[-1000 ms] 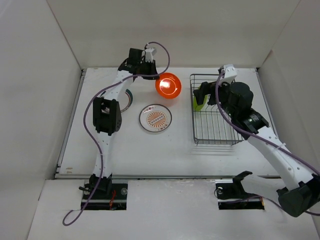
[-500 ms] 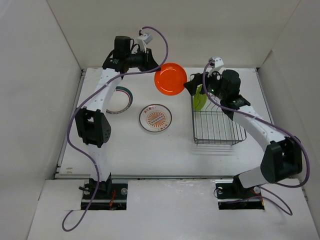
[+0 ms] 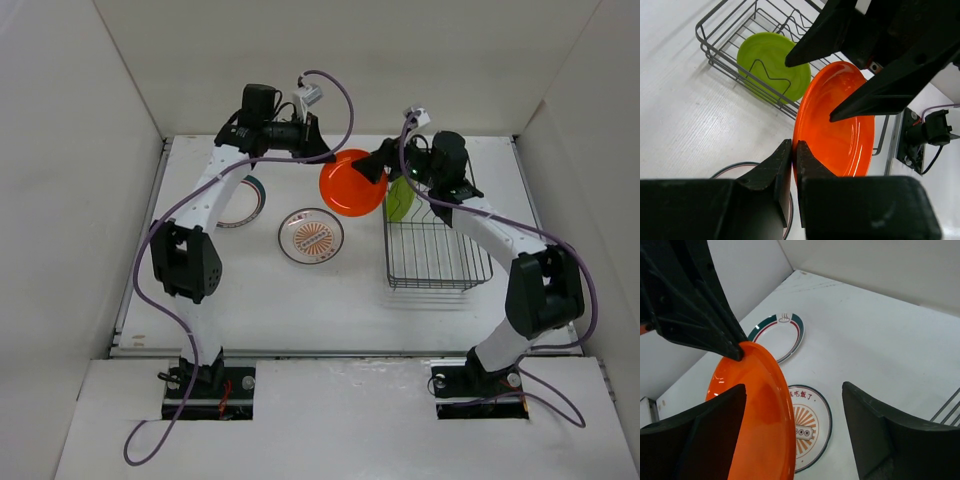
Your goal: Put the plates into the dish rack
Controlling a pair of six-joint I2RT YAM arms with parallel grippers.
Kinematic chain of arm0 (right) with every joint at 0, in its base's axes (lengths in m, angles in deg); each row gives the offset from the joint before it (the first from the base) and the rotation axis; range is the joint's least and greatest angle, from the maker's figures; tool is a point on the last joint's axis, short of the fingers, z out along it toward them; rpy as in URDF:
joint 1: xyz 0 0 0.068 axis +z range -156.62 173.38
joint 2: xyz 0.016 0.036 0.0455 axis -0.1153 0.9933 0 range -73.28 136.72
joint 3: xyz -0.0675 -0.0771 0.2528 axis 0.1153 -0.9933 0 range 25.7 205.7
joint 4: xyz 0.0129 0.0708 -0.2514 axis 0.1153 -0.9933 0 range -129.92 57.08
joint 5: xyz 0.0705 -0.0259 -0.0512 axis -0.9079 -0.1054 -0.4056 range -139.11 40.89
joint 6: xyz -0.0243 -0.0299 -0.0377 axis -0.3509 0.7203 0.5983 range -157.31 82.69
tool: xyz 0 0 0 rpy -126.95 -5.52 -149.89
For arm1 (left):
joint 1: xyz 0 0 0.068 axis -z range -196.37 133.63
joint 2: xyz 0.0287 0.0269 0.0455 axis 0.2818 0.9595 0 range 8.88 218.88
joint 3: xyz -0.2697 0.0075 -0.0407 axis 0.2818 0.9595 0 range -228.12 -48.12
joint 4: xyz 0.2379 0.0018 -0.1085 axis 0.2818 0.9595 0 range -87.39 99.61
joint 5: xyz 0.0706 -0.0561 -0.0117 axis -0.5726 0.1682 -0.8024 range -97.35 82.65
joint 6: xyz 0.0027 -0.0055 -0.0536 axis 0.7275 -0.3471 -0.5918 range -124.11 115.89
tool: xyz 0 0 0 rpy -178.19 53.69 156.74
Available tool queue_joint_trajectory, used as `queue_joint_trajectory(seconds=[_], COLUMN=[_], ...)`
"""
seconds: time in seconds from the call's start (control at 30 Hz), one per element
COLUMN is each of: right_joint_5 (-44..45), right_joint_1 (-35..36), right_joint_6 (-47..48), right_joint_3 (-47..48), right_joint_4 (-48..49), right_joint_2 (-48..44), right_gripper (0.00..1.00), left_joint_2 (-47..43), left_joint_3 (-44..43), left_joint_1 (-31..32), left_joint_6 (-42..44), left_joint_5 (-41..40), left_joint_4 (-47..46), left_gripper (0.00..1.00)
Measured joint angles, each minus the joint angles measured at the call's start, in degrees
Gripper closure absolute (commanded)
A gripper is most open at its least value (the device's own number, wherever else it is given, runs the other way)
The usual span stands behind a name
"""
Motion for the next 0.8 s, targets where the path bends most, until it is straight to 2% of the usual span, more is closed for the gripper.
queue_joint_trajectory(seconds=[0.13,0.27,0.3,0.37,0.4,0.43,0.47,0.5,0.57,0.6,0.7,0.8], right_joint_5=[-2.62,-6.01,-6.80,-8.04,-8.35,-8.46,-8.11,-8.24,-8.22,-7.67,-2.47,12.76], right_joint_1=[0.00,-0.02,-0.04,-0.04,-0.15,-0.39,-0.70,-1.01,-1.55,-1.90,-3.37,-5.44], right_joint_6=[-1.25,-2.12,-2.25,-2.45,-2.62,-3.54,-3.78,-4.04,-4.02,-3.78,-1.95,1.44], right_joint_3=[0.04,0.46,0.55,0.57,0.59,0.59,0.70,0.74,0.81,0.90,1.70,5.55], right_joint_4=[-0.04,-0.07,-0.11,-0.17,-0.33,-0.55,-0.74,-1.36,-2.29,-3.08,-9.97,-21.97], right_joint_2=[0.74,0.85,0.85,0.85,0.85,0.85,0.87,0.92,0.85,0.76,-0.48,-2.64], right_gripper=[0.23,0.32,0.47,0.69,0.89,0.97,1.00,1.00,1.00,1.00,1.00,1.00], left_joint_2=[-1.55,-2.23,-2.23,-2.23,-2.23,-2.23,-2.23,-2.23,-1.95,-1.64,-1.07,-1.05], left_joint_3=[0.61,0.61,0.70,1.18,1.44,1.68,1.86,1.79,0.96,0.15,-1.51,-1.73], left_joint_1=[0.00,0.00,0.00,0.00,0.00,-0.09,-0.09,-0.02,0.52,0.59,0.33,0.35], left_joint_6=[-0.07,-0.09,-0.07,-0.07,0.00,-0.11,-0.07,-0.07,-0.09,-0.20,-0.57,0.42], left_joint_5=[-0.07,-1.25,-1.77,-2.75,-3.21,-2.99,-2.84,-3.37,-5.75,-7.08,-11.74,-18.95], left_joint_4=[-1.44,-3.13,-3.61,-4.33,-4.42,-4.31,-4.09,-4.17,-3.69,-3.30,-2.19,-1.09], left_gripper=[1.00,1.00,1.00,1.00,1.00,1.00,0.93,0.73,0.18,0.00,0.00,0.00])
